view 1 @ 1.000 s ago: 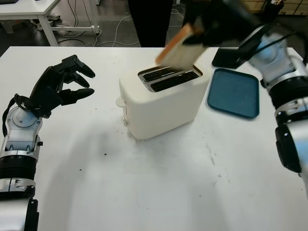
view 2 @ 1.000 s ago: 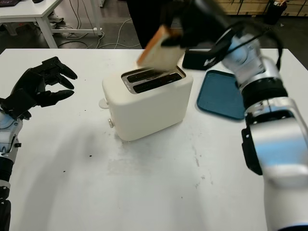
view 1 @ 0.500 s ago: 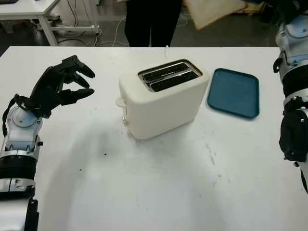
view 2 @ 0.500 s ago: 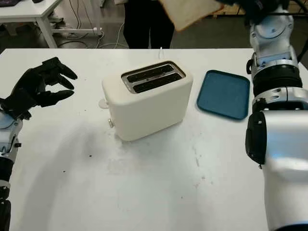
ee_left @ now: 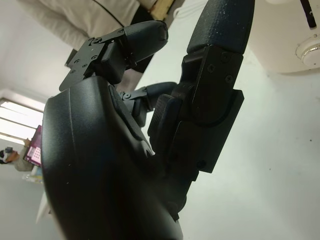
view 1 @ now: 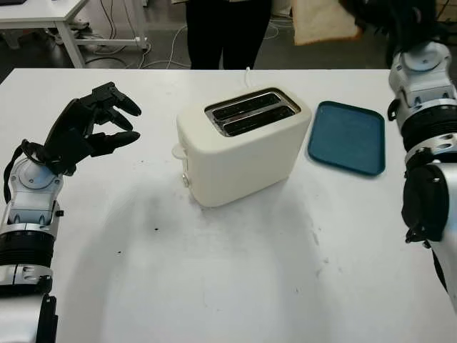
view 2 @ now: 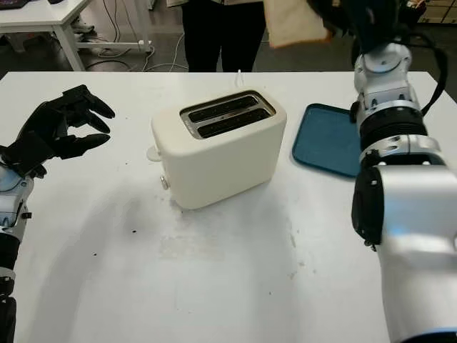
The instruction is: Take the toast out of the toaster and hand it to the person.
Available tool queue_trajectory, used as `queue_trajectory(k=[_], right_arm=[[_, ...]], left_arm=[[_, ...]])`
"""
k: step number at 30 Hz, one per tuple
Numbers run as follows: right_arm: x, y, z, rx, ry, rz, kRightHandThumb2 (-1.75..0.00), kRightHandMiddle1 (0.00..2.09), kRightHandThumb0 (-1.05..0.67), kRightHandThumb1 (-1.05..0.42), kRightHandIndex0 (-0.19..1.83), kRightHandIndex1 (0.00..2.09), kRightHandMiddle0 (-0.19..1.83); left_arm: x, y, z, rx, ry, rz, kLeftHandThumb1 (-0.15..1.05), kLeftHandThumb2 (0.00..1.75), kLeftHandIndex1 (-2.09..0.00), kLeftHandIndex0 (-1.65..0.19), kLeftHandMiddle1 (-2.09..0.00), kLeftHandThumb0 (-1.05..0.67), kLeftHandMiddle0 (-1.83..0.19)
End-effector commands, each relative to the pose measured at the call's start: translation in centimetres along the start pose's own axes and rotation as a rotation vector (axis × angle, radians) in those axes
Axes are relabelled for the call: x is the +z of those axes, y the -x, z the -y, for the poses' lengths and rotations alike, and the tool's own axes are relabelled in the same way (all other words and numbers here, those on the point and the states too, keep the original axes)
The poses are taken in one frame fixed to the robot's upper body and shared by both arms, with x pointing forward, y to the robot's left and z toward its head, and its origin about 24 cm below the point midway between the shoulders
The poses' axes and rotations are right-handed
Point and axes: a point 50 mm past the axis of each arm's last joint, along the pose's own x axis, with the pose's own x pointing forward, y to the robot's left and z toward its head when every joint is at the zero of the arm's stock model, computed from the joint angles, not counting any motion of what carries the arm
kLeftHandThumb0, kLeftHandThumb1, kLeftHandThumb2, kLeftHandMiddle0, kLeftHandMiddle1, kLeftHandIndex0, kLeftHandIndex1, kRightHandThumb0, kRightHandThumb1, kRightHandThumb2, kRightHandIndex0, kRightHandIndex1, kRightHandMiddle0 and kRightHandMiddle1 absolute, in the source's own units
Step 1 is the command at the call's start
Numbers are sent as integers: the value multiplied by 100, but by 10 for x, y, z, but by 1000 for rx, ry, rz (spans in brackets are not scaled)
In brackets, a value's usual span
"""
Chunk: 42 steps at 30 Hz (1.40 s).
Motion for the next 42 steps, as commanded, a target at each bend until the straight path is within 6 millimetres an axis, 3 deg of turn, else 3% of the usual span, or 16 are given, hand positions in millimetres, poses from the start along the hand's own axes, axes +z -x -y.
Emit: queue_trajectory(k=[1,8,14,16,22,29,35,42], right_arm=[[-13,3,-6,-1,35,-69,-22,174,-33,-92,96,175,73],[-33,11,-16,-18,104,-148,-19,175,-35,-92,91,175,69],[-43,15,-20,-18,24,-206,-23,175,-31,-92,93,175,67],[-45,16,-22,-33,32,-227,-23,175,-37,-92,92,175,60],[-52,20,-25,-54,-9,-255,-24,175,-28,-92,93,175,61],[-54,22,-25,-60,-4,-242,-23,175,-29,-92,96,175,64],[-53,21,-26,-53,8,-248,-24,175,-30,-92,90,175,43],[-51,21,-30,-37,43,-217,-23,174,-28,-92,91,175,52]], left_arm=[[2,-3,1,-3,4,6,92,8,-139,-31,-147,-105,-34],[1,-2,0,0,11,7,92,8,-138,-33,-147,-105,-35],[1,-2,1,2,8,8,92,7,-137,-34,-146,-105,-36],[2,-2,1,1,6,8,92,7,-137,-34,-146,-105,-36],[1,-2,1,-1,4,7,92,8,-137,-33,-146,-105,-35],[0,-1,0,-1,4,4,92,8,-138,-32,-146,-105,-34],[0,-1,1,3,14,4,92,7,-138,-33,-147,-105,-35],[0,0,1,5,10,5,92,7,-137,-33,-146,-105,-35]])
